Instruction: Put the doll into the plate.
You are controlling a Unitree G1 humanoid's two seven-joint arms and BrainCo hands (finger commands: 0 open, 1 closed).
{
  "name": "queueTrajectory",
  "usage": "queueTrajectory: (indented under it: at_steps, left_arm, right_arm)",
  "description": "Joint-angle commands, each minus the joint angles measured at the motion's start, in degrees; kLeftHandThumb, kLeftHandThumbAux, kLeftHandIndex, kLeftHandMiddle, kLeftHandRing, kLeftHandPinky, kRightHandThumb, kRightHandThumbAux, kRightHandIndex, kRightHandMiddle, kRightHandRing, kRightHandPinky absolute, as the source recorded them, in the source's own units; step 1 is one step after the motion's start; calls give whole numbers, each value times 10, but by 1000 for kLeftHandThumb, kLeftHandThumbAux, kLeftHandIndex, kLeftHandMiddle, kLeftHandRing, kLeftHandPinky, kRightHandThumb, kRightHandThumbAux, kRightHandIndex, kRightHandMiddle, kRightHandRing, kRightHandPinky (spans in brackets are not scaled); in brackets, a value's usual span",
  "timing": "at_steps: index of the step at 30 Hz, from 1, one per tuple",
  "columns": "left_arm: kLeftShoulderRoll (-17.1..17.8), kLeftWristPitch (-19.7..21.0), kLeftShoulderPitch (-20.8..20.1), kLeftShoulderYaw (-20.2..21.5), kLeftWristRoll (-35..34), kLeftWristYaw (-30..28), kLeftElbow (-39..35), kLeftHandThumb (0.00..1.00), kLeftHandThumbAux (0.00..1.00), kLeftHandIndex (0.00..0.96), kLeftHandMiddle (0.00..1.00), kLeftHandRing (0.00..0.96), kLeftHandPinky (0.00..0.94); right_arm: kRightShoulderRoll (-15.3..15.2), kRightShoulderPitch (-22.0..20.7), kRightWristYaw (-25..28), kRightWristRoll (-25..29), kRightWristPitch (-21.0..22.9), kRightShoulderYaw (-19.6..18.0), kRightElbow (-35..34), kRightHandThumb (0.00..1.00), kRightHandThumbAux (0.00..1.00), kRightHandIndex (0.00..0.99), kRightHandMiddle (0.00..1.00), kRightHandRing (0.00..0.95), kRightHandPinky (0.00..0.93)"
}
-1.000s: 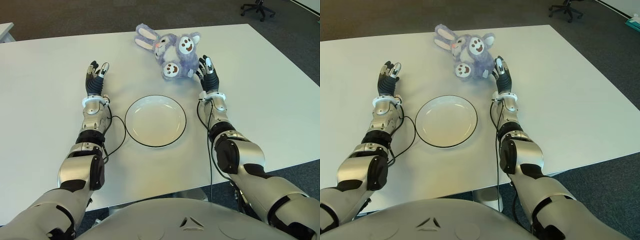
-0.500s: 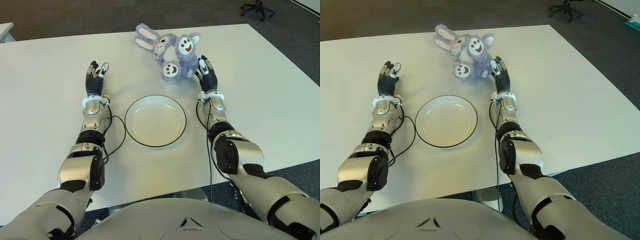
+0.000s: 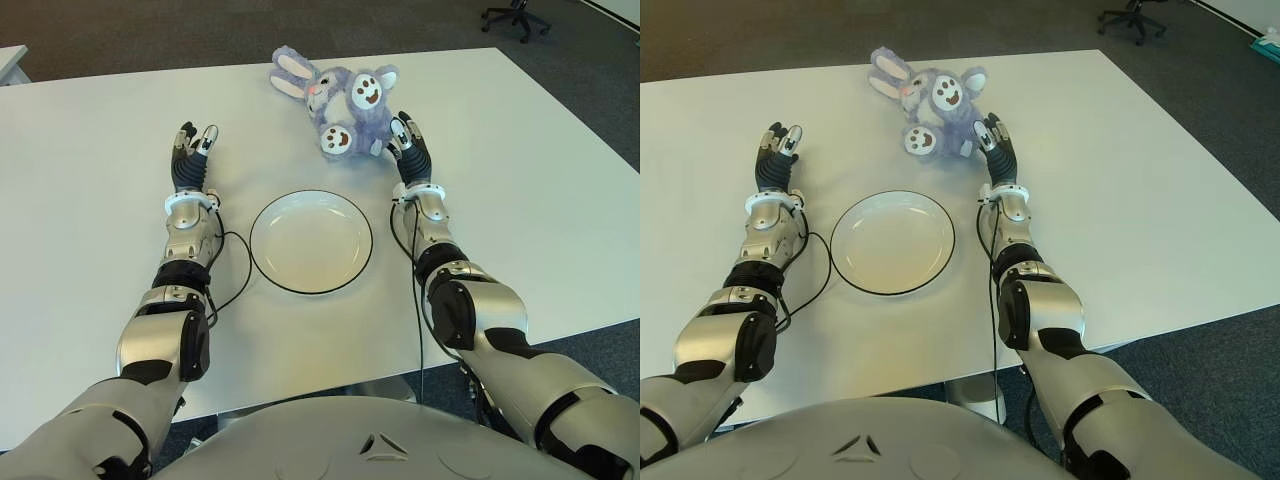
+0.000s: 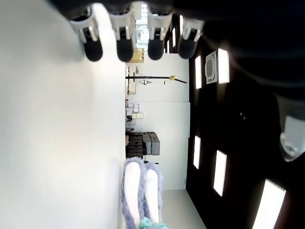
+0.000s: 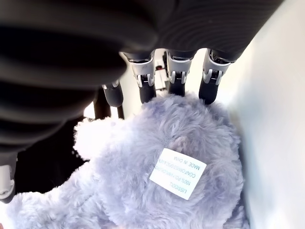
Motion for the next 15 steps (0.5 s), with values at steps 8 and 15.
queueTrajectory:
  at_steps: [8,15]
  left_arm:
    - [-23,36,50,-4,3,9,37,0,473,0,72,51,17]
    - [-23,34,48,-2,1,6,39,0,477,0,77,58,22]
  right_arm:
    - [16,49,-12,-7,25,7,31,133,468,0,0,0,0]
    - [13,44,-11,-7,22,8,31,161,453,0,0,0,0]
